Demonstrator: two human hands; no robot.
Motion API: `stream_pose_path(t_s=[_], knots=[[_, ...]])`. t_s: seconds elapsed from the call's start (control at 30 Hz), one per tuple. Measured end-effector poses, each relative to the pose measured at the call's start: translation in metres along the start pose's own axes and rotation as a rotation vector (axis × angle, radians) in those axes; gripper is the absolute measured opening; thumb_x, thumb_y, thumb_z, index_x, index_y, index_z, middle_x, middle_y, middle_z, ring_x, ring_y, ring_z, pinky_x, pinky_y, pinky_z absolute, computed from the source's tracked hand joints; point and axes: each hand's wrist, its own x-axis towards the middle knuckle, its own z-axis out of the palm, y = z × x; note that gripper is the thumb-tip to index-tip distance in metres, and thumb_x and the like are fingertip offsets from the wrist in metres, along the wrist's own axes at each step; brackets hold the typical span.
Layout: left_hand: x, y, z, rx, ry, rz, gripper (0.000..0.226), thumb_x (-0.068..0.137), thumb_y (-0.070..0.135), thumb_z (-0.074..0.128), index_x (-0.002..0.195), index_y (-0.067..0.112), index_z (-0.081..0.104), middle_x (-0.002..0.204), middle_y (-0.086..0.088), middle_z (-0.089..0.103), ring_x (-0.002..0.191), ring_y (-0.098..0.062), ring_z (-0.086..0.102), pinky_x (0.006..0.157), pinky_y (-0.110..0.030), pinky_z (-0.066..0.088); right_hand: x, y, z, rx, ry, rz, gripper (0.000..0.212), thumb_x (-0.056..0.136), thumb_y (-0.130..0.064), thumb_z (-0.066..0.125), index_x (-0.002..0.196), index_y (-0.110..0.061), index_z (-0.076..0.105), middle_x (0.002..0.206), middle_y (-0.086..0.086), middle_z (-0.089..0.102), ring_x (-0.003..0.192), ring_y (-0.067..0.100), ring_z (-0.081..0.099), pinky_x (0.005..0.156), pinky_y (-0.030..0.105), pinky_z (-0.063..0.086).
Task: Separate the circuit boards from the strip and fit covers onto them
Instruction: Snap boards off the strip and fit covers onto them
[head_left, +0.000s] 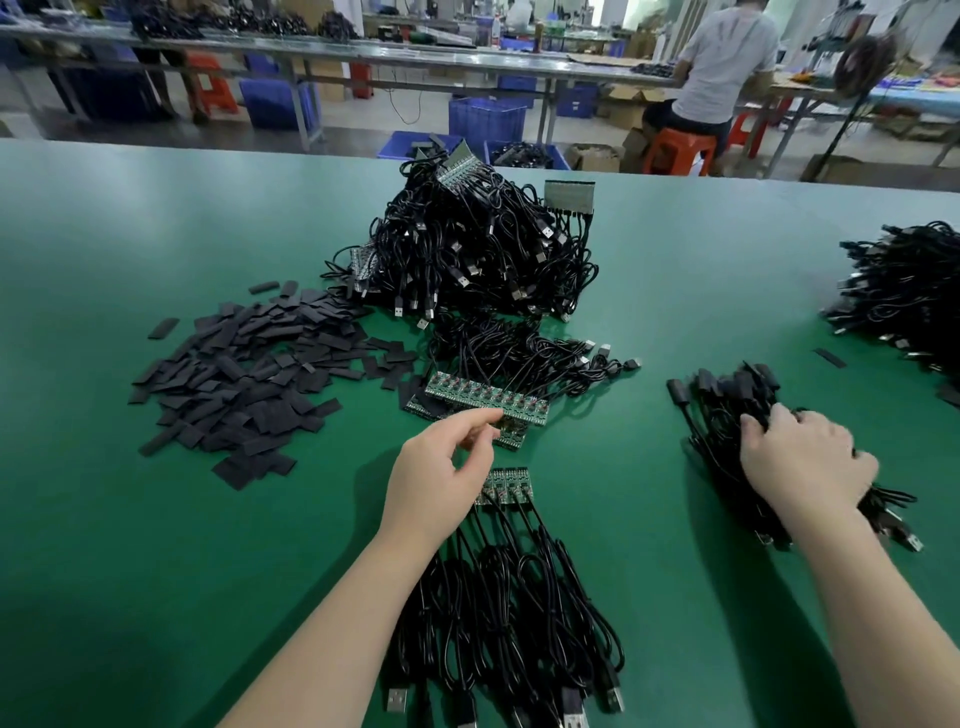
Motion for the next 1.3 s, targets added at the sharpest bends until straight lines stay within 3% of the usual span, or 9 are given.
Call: stream_pose_path(t_s=[0.13,0.23,0.3,0.4,0.57,0.67,0.87,1.0,1.3], knots=[[0.001,-0.001,-0.001,0.036,0.029,-0.058,0.026,0.096,0.025,0.055,0.115,0.04,0.066,0.096,0.028,0.068,0.083,-0.002,0.064,0.064,-0.027,0.056,-0.007,-0.006,0.004,0.029,0.132,-0.027,0.048,0.102,-0.044,0.039,0.138,-0.015,0.05,0.15,0.019,0.04,0.14,0.039,0.028,0.113,0.056,0.02],[0.002,-0.001,0.001,0.165,-0.055,-0.054,0.027,0.095,0.028,0.056,0.117,0.039,0.067,0.099,0.028,0.063,0.092,0.007,0.057,0.07,-0.017,0.051,-0.037,-0.032,-0.008,0.18,0.364,-0.338,0.036,0.092,-0.034,0.063,0.119,-0.01,0.066,0.115,0.022,0.064,0.105,0.042,0.056,0.087,0.049,0.044],[0.002,0.0,0.001,0.247,-0.077,-0.032,0.027,0.094,0.026,0.056,0.114,0.038,0.069,0.1,0.028,0.062,0.091,0.012,0.053,0.068,-0.01,0.044,-0.069,-0.059,-0.013,0.324,0.193,-0.549,0.033,0.091,-0.038,0.063,0.114,-0.015,0.072,0.1,0.01,0.071,0.093,0.032,0.062,0.08,0.04,0.05],[0.002,0.002,0.0,0.348,-0.094,-0.025,0.026,0.094,0.024,0.056,0.11,0.037,0.071,0.105,0.021,0.066,0.085,0.006,0.052,0.069,-0.006,0.039,-0.11,-0.095,-0.005,0.434,-0.191,-0.635,0.043,0.093,-0.055,0.053,0.121,-0.026,0.068,0.106,-0.001,0.066,0.105,0.02,0.058,0.092,0.035,0.049],[0.001,0.002,0.0,0.388,-0.109,-0.044,0.026,0.094,0.028,0.054,0.111,0.041,0.069,0.109,0.02,0.066,0.088,0.005,0.052,0.063,-0.006,0.035,-0.128,-0.118,0.011,0.366,-0.267,-0.601,0.035,0.09,-0.052,0.06,0.117,-0.029,0.067,0.111,0.0,0.057,0.112,0.025,0.052,0.092,0.035,0.047],[0.002,0.001,0.002,0.414,-0.119,-0.037,0.026,0.094,0.032,0.053,0.114,0.04,0.068,0.109,0.02,0.067,0.096,0.0,0.057,0.069,-0.017,0.046,-0.127,-0.123,0.013,0.444,-0.354,-0.562,0.028,0.088,-0.043,0.066,0.109,-0.024,0.066,0.108,-0.001,0.06,0.107,0.022,0.057,0.091,0.035,0.048],[0.003,0.005,0.001,0.479,-0.117,0.086,0.032,0.091,0.043,0.045,0.083,0.028,0.072,0.077,0.012,0.068,0.078,-0.01,0.059,0.076,-0.036,0.049,-0.115,-0.12,0.003,0.8,-0.492,-0.448,0.016,0.08,-0.032,0.08,0.083,-0.03,0.064,0.073,-0.008,0.071,0.065,0.007,0.063,0.062,0.021,0.045],[0.004,0.003,0.0,0.456,-0.131,0.123,0.026,0.095,0.041,0.048,0.088,0.032,0.071,0.084,0.016,0.067,0.085,-0.005,0.058,0.086,-0.033,0.042,-0.113,-0.116,0.003,0.792,-0.487,-0.428,0.018,0.078,-0.041,0.08,0.073,-0.025,0.073,0.054,-0.012,0.064,0.048,-0.003,0.05,0.053,0.02,0.039],[0.007,0.008,-0.007,0.435,-0.245,0.045,0.014,0.091,0.048,0.056,0.097,0.042,0.067,0.096,0.025,0.067,0.093,0.002,0.057,0.096,-0.027,0.023,-0.116,-0.111,-0.004,0.79,-0.452,-0.448,0.017,0.082,-0.036,0.078,0.069,-0.027,0.072,0.069,-0.008,0.071,0.067,0.009,0.063,0.069,0.029,0.052]])
